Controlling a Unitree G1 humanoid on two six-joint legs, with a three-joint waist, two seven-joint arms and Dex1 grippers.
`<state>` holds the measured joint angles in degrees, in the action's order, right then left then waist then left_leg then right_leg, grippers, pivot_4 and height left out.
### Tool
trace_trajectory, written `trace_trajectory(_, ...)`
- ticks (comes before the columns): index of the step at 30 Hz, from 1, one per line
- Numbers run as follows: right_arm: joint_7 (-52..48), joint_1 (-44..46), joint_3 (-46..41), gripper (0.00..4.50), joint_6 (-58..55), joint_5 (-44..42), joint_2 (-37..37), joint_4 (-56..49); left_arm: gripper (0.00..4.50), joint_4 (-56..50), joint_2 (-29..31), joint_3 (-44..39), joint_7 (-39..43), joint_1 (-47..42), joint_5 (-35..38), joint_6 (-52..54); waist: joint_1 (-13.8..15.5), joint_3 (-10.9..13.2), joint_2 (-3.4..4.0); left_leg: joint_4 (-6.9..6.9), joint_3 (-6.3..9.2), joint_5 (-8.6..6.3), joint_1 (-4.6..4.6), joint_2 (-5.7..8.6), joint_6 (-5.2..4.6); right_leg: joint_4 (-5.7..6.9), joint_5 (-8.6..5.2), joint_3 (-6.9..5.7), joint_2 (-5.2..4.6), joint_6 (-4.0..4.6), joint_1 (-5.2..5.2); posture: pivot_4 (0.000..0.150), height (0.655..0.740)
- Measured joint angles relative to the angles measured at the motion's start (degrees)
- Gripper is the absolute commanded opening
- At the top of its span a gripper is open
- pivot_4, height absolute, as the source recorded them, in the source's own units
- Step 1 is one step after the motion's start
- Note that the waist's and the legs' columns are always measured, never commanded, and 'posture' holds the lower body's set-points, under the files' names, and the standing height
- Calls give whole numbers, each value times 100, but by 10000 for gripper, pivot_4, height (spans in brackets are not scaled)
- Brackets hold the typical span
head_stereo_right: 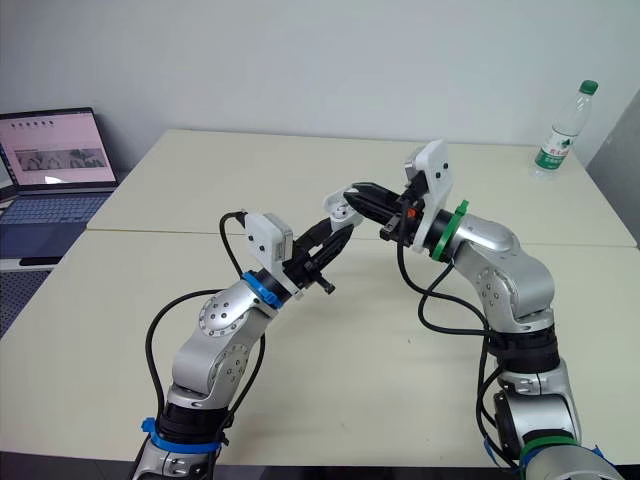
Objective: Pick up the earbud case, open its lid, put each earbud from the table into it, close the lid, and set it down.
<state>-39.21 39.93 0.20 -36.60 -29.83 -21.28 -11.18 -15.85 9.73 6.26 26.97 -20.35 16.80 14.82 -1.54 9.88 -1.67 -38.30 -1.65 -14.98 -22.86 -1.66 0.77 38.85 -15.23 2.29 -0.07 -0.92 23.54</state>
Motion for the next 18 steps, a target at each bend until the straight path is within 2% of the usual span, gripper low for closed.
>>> trace_trajectory(18, 59, -103, 114, 3945, 499, 291, -7, 30, 7946, -28, -73, 17, 11, 2, 116, 29, -6, 1, -1, 5, -1, 0, 2, -1, 0, -2, 0, 1, 1, 0, 0, 1500, 7400)
